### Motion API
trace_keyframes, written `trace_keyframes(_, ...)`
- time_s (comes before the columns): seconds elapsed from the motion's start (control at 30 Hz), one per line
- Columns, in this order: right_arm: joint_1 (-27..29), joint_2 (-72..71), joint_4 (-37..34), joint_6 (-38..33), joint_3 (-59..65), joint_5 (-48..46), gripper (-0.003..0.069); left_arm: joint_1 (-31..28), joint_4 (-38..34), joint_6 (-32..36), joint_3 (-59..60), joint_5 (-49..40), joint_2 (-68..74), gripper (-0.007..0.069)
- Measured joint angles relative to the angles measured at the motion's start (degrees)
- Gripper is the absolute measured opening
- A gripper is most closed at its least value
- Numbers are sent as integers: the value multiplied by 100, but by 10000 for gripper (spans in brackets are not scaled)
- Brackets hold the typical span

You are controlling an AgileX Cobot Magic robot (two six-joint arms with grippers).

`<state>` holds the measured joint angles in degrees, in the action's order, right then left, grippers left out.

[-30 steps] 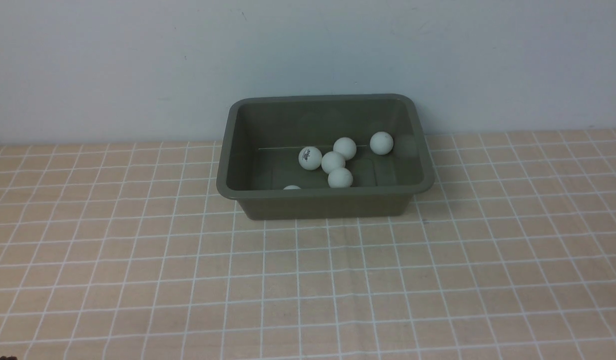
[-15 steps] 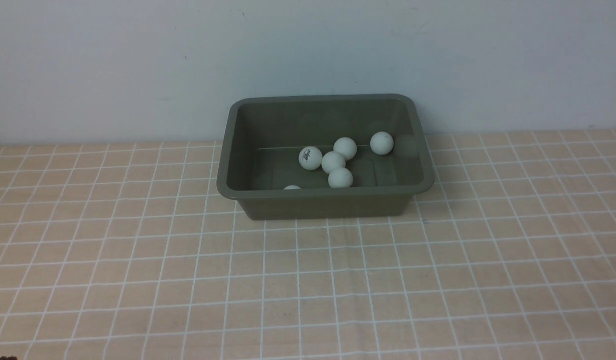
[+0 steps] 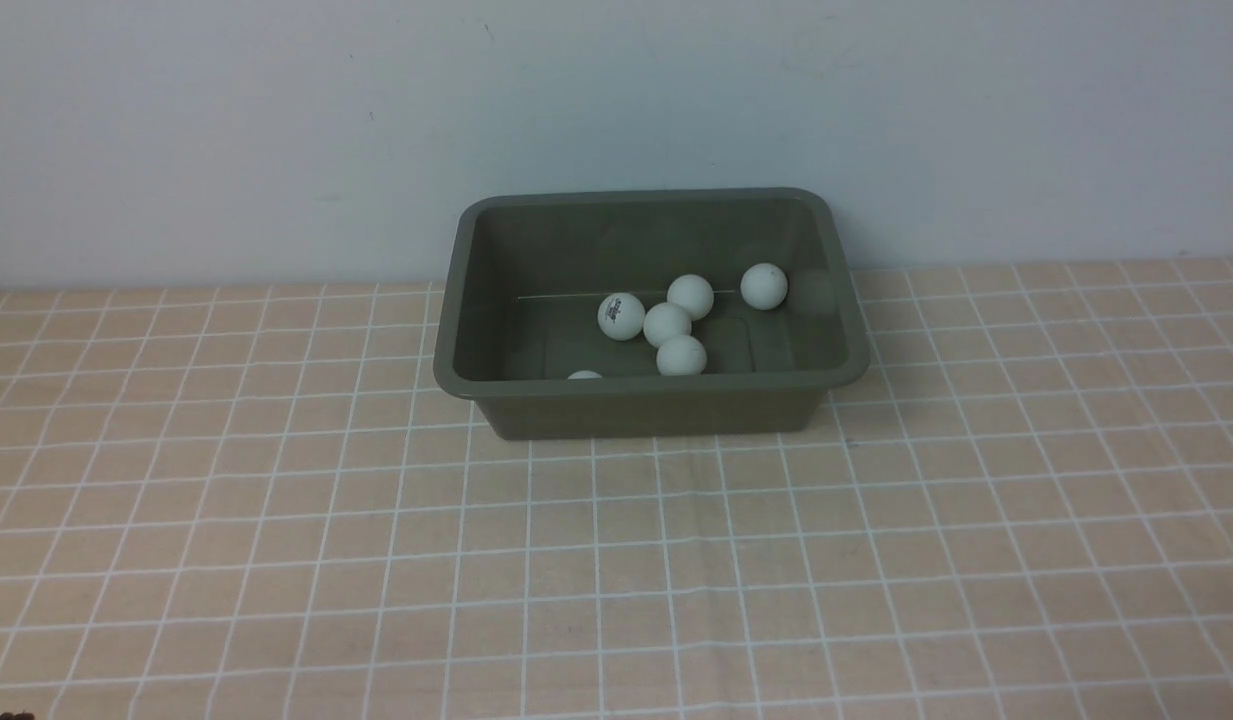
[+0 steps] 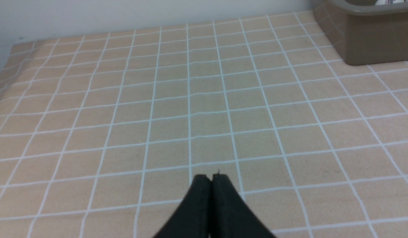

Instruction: Put the table tennis balls into the box on the light coffee tablecloth.

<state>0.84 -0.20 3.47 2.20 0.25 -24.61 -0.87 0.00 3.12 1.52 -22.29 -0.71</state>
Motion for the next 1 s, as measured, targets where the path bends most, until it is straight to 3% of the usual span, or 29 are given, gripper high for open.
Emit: trace_keyframes(1.0,5,0,6,35,1,-72,-18,0,0,0,0,0,0,-69)
